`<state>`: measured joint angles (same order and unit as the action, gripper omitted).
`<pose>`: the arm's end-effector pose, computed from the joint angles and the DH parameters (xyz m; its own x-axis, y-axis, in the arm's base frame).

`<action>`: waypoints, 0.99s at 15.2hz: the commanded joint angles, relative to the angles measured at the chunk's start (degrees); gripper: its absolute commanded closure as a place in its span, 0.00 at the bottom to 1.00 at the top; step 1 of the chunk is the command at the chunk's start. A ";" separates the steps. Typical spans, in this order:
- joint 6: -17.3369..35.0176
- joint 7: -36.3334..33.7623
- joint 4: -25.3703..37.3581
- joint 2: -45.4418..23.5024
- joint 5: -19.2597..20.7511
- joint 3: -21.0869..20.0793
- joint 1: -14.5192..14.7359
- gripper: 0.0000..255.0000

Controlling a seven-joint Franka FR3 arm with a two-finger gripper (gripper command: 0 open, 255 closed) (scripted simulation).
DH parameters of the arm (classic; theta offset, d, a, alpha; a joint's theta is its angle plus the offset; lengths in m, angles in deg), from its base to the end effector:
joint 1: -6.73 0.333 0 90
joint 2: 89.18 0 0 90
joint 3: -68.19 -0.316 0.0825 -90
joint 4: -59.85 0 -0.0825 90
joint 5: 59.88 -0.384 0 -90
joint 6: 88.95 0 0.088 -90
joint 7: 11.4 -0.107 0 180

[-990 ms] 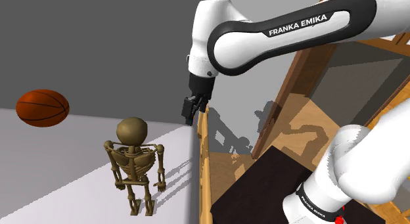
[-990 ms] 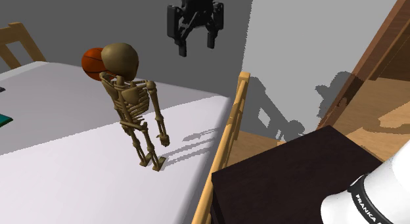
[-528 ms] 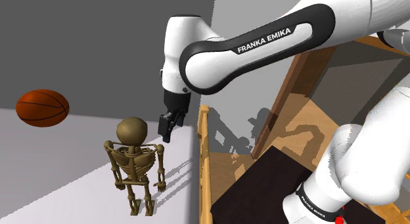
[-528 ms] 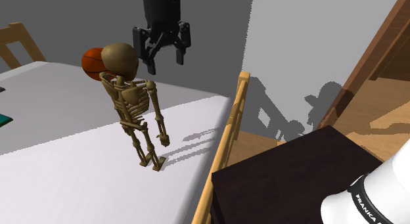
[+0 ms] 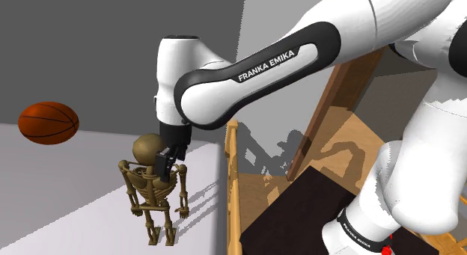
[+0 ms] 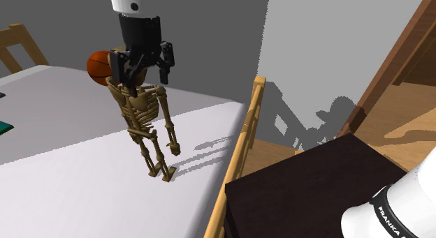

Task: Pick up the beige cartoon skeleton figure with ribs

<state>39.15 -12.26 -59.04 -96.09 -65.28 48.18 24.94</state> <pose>0.4494 0.3533 0.3800 0.8303 0.5558 0.0409 0.5563 -0.8225 -0.1183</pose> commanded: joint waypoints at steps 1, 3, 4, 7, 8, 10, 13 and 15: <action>1.49 -0.02 -0.47 -1.03 0.28 -0.02 0.13 0.00; 2.93 -0.09 -1.10 -1.87 0.54 0.02 0.21 0.00; 3.64 -0.12 -1.39 -2.31 0.68 0.05 0.26 0.00; 4.07 -0.20 -1.48 -2.67 0.81 0.07 0.31 1.00; 4.06 -0.20 -1.45 -2.68 0.82 0.07 0.31 1.00; 4.10 -0.19 -1.46 -2.72 0.83 0.07 0.31 1.00; 4.14 -0.19 -1.50 -2.72 0.83 0.07 0.31 1.00; 4.16 -0.15 -1.53 -2.71 0.81 0.08 0.29 1.00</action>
<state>43.32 -12.41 -60.47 -98.67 -64.48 48.26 25.22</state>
